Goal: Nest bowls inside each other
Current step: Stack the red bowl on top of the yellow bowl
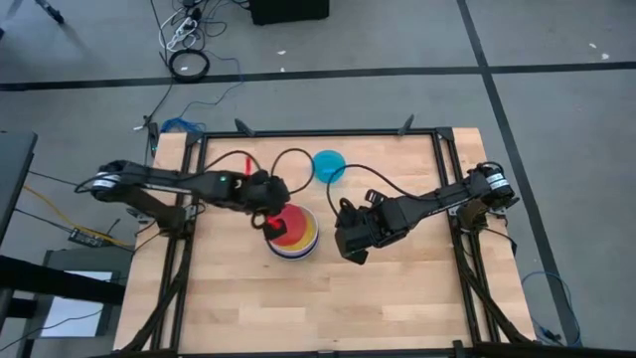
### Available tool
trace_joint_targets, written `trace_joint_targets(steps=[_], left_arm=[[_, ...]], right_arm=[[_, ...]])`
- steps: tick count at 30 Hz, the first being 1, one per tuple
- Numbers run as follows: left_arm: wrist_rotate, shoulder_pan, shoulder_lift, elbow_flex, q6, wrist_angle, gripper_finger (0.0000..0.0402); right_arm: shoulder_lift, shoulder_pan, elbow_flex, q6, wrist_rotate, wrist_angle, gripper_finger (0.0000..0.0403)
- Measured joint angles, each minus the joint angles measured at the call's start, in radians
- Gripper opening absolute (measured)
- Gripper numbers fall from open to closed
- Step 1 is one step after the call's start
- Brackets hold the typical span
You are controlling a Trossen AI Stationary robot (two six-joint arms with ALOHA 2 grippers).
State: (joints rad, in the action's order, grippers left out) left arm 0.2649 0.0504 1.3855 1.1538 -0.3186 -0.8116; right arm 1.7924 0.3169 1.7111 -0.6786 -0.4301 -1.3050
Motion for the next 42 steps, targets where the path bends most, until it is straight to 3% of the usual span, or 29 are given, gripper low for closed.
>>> trace_joint_targets(steps=[4, 9, 18, 34, 38, 42], left_arm=[[-0.04, -0.02, 0.028, 0.0, 0.002, 0.023, 0.0031], [-0.179, -0.041, 0.029, 0.0, 0.002, 0.021, 0.0093], [-0.244, -0.044, 0.023, 0.001, -0.011, 0.02, 0.0171], [-0.265, -0.044, 0.02, 0.11, -0.011, -0.058, 0.018], [-0.257, -0.044, 0.02, 0.209, 0.002, -0.145, 0.018], [-0.131, -0.034, 0.011, 0.388, 0.014, -0.242, 0.018]], right_arm=[[0.0, 0.007, 0.0, -0.021, -0.006, -0.008, 0.0104], [0.0, 0.016, 0.0, -0.03, -0.026, -0.012, 0.0105], [0.0, 0.015, 0.0, -0.052, -0.035, -0.021, 0.0105], [0.0, 0.01, 0.0, -0.052, -0.122, 0.005, 0.0105], [0.0, -0.025, 0.0, 0.004, -0.245, 0.141, 0.0105], [0.005, -0.111, 0.001, 0.126, -0.187, 0.397, 0.0104]])
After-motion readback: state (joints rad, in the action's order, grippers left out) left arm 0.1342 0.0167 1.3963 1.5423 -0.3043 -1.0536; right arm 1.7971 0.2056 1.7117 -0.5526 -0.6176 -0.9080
